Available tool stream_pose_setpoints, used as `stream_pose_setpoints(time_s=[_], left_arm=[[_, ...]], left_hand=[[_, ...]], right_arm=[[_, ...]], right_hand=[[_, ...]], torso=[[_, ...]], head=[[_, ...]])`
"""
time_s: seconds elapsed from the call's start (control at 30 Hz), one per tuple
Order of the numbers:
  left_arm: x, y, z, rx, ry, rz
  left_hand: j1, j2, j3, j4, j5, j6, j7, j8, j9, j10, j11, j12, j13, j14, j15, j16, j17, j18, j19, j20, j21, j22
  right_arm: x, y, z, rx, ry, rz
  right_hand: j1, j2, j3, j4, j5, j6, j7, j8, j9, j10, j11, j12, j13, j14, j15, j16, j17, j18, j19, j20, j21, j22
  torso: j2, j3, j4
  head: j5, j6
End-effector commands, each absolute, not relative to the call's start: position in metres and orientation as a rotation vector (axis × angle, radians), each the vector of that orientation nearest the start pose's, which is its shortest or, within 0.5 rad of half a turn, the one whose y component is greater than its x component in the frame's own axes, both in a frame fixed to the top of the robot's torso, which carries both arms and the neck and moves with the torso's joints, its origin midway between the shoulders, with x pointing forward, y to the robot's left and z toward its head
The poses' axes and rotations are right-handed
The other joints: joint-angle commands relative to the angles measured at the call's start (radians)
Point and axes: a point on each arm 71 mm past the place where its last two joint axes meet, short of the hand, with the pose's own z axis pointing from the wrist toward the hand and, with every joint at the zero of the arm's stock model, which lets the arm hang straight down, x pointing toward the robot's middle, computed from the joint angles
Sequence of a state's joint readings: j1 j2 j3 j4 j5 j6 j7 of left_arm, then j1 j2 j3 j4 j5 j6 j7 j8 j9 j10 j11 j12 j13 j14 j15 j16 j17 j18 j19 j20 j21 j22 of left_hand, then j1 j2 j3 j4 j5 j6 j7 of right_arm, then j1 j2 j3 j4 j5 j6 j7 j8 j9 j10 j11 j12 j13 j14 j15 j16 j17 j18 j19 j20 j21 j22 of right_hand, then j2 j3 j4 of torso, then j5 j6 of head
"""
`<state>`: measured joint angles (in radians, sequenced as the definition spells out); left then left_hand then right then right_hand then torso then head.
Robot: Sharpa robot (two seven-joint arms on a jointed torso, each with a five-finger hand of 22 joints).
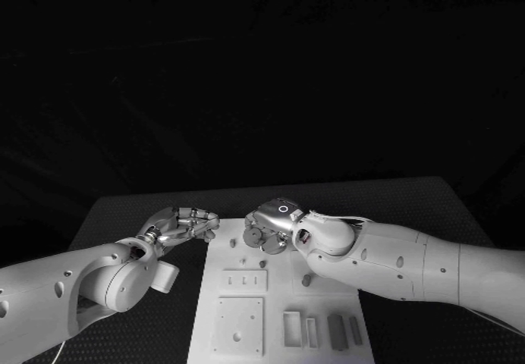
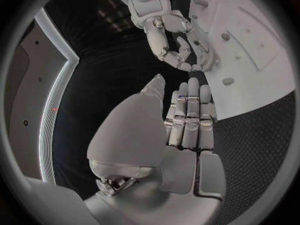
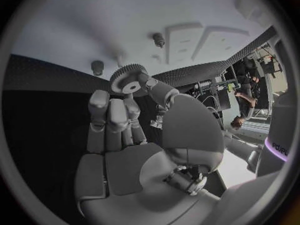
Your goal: Assemble the parts on the task board
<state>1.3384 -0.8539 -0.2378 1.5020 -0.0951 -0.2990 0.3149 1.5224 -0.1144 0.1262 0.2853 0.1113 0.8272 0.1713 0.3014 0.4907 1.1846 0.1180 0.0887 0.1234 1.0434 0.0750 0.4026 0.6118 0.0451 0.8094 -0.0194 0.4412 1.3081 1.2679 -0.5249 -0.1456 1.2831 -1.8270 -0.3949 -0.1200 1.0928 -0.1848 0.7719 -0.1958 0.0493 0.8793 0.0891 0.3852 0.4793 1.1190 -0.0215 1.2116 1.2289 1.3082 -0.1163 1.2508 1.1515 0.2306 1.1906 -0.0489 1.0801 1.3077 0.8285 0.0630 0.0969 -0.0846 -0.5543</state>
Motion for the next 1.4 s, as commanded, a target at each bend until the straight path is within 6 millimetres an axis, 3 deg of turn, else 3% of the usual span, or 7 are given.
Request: stream_pose_setpoints(time_s=[0.03, 0.6, 0.9, 1.27, 1.4], left_arm=[[0.491, 0.221, -0.187, -0.967, 1.608, -1.395], [0.492, 0.22, -0.187, -0.966, 1.609, -1.396], [0.492, 0.221, -0.187, -0.967, 1.608, -1.395], [0.492, 0.22, -0.187, -0.967, 1.609, -1.395], [0.492, 0.22, -0.187, -0.966, 1.609, -1.395]], left_hand=[[0.008, 0.003, -0.006, 0.002, -0.004, 0.002, 0.007, -0.004, 0.001, -0.002, 0.005, -0.006, 0.001, -0.001, 0.002, -0.005, 0.002, 0.02, -0.007, -0.003, 0.006, 0.01], [0.009, 0.003, -0.007, 0.002, -0.004, 0.002, 0.007, -0.005, 0.002, -0.001, 0.005, -0.007, 0.002, 0.0, 0.002, -0.006, 0.003, 0.02, -0.007, -0.003, 0.006, 0.01], [0.009, 0.003, -0.007, 0.002, -0.004, 0.002, 0.007, -0.005, 0.002, -0.001, 0.005, -0.008, 0.002, 0.0, 0.002, -0.007, 0.003, 0.02, -0.007, -0.003, 0.006, 0.01], [0.009, 0.003, -0.007, 0.003, -0.004, 0.002, 0.007, -0.005, 0.002, -0.001, 0.005, -0.009, 0.002, 0.0, 0.002, -0.007, 0.004, 0.02, -0.007, -0.003, 0.006, 0.01], [0.009, 0.003, -0.007, 0.003, -0.004, 0.002, 0.007, -0.006, 0.002, -0.001, 0.005, -0.009, 0.002, 0.0, 0.002, -0.008, 0.004, 0.02, -0.007, -0.003, 0.007, 0.01]], right_arm=[[0.515, -0.096, -0.19, -0.608, 1.422, 0.499], [0.52, -0.094, -0.202, -0.621, 1.472, 0.46], [0.526, -0.105, -0.207, -0.613, 1.498, 0.4], [0.525, -0.103, -0.206, -0.61, 1.484, 0.414], [0.525, -0.103, -0.207, -0.604, 1.495, 0.425]], right_hand=[[-0.002, -0.011, 0.006, 0.002, -0.001, 0.157, -0.003, 0.0, 0.035, -0.006, 0.0, -0.006, -0.002, -0.002, -0.007, -0.006, -0.002, 0.031, 0.002, -0.004, 0.005, 0.002], [-0.003, -0.014, 0.007, 0.004, -0.001, 0.155, -0.002, -0.002, 0.036, -0.01, 0.0, -0.011, -0.005, -0.003, -0.006, -0.01, -0.004, 0.031, 0.003, -0.004, 0.005, 0.002], [-0.006, -0.017, 0.007, 0.006, -0.001, 0.152, -0.001, -0.004, 0.036, -0.017, 0.002, -0.018, -0.01, -0.004, -0.005, -0.013, -0.006, 0.031, 0.002, -0.003, 0.005, 0.001], [-0.005, -0.019, 0.008, 0.007, -0.001, 0.149, 0.0, -0.007, 0.036, -0.025, 0.002, -0.024, -0.016, -0.007, -0.005, -0.018, -0.01, 0.031, 0.002, -0.003, 0.004, 0.0], [-0.005, -0.026, 0.01, 0.008, -0.001, 0.142, 0.003, -0.012, 0.035, -0.044, 0.005, -0.04, -0.029, -0.01, -0.003, -0.024, -0.014, 0.031, 0.0, -0.002, 0.003, -0.001]], torso=[[0.0, -0.0003, 0.0006], [-0.001, 0.0006, -0.0022], [-0.001, 0.0017, -0.0048], [-0.001, 0.0037, -0.0048], [-0.001, 0.0028, -0.0048]], head=[[0.001, -0.003], [0.004, -0.007], [0.004, -0.014], [0.006, -0.013], [0.005, -0.013]])
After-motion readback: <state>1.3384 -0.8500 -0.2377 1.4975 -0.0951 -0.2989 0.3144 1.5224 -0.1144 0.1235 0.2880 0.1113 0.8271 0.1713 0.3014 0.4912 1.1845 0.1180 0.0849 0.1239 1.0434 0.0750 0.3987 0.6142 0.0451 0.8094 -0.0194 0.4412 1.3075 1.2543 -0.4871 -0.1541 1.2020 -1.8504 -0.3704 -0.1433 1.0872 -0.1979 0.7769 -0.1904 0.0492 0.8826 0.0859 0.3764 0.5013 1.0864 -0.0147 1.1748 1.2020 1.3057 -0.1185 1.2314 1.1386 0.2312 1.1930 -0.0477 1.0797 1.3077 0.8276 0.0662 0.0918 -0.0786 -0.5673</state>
